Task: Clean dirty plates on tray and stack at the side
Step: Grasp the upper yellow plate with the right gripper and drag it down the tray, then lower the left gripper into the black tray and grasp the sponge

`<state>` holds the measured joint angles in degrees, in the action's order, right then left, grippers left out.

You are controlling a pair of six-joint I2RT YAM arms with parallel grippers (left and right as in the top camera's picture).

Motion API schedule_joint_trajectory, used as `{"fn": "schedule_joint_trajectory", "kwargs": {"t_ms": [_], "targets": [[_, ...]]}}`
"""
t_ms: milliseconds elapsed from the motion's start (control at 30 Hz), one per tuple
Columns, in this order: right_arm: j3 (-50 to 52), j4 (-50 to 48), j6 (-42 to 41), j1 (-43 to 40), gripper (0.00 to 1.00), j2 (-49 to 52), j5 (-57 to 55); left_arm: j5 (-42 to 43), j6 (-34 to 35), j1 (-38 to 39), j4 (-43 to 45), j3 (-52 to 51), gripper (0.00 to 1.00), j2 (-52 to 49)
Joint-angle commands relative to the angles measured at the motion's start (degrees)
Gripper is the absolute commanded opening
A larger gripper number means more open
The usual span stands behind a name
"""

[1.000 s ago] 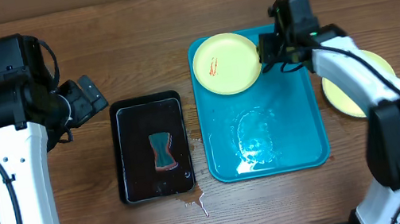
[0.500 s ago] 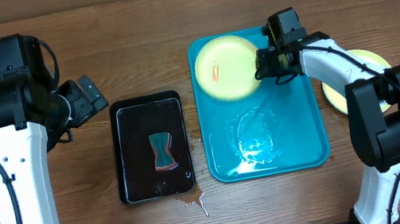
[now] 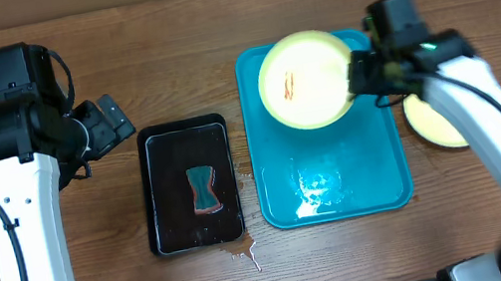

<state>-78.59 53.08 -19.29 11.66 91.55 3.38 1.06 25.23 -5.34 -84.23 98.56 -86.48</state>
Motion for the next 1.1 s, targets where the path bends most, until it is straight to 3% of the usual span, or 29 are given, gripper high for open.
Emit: {"fn": "schedule_joint_trajectory", "kwargs": {"t_ms": [0, 100, 200, 400, 567, 667, 733, 767, 933, 1067], "targets": [[-1.1, 5.4, -0.5, 0.0, 0.04, -6.6, -1.2, -0.2, -1.0, -0.3, 0.0, 0.9, 1.0, 0.3], [0.3, 11.2, -1.4, 0.0, 0.04, -7.3, -1.1, -0.2, -1.0, -0.3, 0.0, 0.9, 1.0, 0.3], [5.5, 11.1, -1.6, 0.1, 0.04, -6.6, -0.3, -0.2, -1.0, -0.3, 0.0, 0.9, 1.0, 0.3], [21.1, -3.3, -1.2, 0.3, 0.04, -6.4, 1.0, -0.2, -1.0, -0.3, 0.0, 0.9, 1.0, 0.3], [28.7, -13.5, 4.7, 0.5, 0.04, -6.4, 4.2, 1.0, -0.8, -0.3, -0.2, 0.9, 1.0, 0.3], [29.0, -14.1, 7.6, 1.2, 0.04, -6.4, 2.6, 6.9, 0.0, -0.3, -2.5, 0.9, 1.0, 0.3], [28.6, -13.3, 7.6, 1.2, 0.28, -6.5, 1.6, 10.6, -1.3, -0.1, -2.1, 0.9, 1.0, 0.3], [27.8, -12.0, 7.6, 1.2, 0.34, -6.7, 1.6, 11.8, -2.2, 0.2, -1.9, 0.9, 1.0, 0.3], [21.5, -4.6, 7.6, 1.2, 0.36, -9.1, 1.6, 13.5, -2.8, 0.8, 0.0, 0.9, 0.98, 0.3], [15.8, 0.7, 7.3, 1.2, 0.36, -13.0, 3.0, 16.9, -10.8, 4.3, 0.4, 0.7, 0.8, -0.2]]}}
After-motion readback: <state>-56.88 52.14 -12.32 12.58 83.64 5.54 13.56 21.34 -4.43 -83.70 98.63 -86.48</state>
